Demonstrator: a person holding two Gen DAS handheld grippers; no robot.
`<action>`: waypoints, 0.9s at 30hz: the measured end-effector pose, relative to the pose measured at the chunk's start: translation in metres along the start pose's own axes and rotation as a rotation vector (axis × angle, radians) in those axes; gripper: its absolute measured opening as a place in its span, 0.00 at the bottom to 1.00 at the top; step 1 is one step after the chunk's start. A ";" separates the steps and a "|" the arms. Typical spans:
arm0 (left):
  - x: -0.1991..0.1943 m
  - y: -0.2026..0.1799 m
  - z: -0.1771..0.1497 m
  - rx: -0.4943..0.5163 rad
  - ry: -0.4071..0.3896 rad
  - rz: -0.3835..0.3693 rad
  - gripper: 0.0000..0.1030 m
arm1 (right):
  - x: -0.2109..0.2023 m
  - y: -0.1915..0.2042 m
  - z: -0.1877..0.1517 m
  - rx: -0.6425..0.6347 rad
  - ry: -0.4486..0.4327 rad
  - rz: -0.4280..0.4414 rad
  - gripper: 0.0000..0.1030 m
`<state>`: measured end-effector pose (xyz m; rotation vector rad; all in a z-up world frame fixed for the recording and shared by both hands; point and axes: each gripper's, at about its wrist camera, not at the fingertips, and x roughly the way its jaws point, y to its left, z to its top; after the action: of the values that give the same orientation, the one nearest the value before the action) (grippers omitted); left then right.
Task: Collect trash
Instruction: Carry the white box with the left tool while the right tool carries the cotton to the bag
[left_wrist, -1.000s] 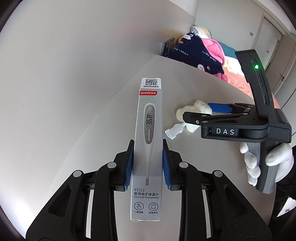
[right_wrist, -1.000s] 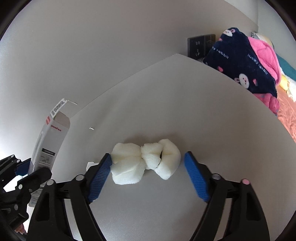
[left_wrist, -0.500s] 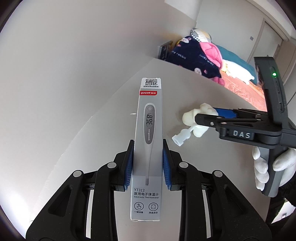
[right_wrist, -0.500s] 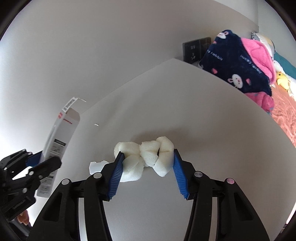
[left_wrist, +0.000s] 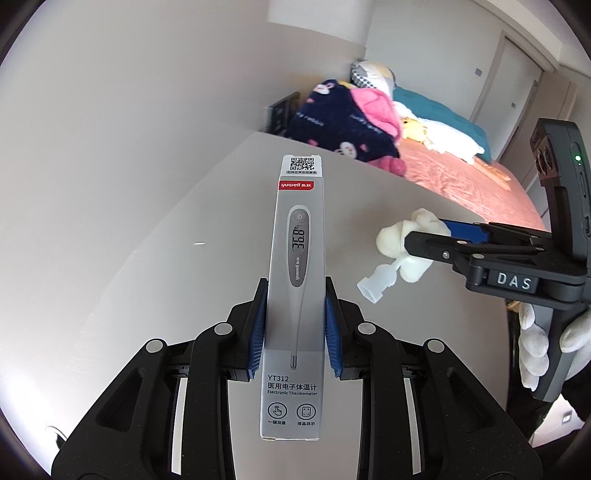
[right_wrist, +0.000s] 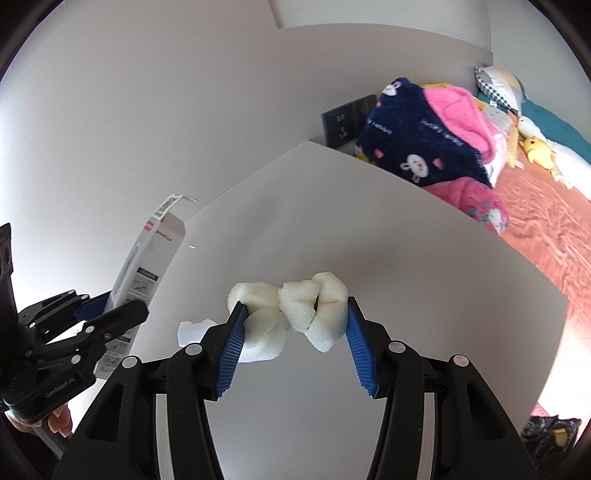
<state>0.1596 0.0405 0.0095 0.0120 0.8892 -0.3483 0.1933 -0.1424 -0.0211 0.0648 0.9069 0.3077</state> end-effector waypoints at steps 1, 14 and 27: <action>-0.001 -0.007 0.001 0.007 -0.002 -0.007 0.27 | -0.006 -0.002 -0.002 0.003 -0.004 -0.003 0.53; -0.004 -0.091 0.008 0.103 -0.016 -0.117 0.27 | -0.082 -0.040 -0.038 0.047 -0.056 -0.070 0.53; -0.003 -0.163 0.004 0.192 -0.012 -0.216 0.27 | -0.137 -0.084 -0.077 0.103 -0.083 -0.140 0.53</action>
<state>0.1116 -0.1133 0.0365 0.0913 0.8442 -0.6340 0.0744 -0.2680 0.0207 0.1078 0.8396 0.1267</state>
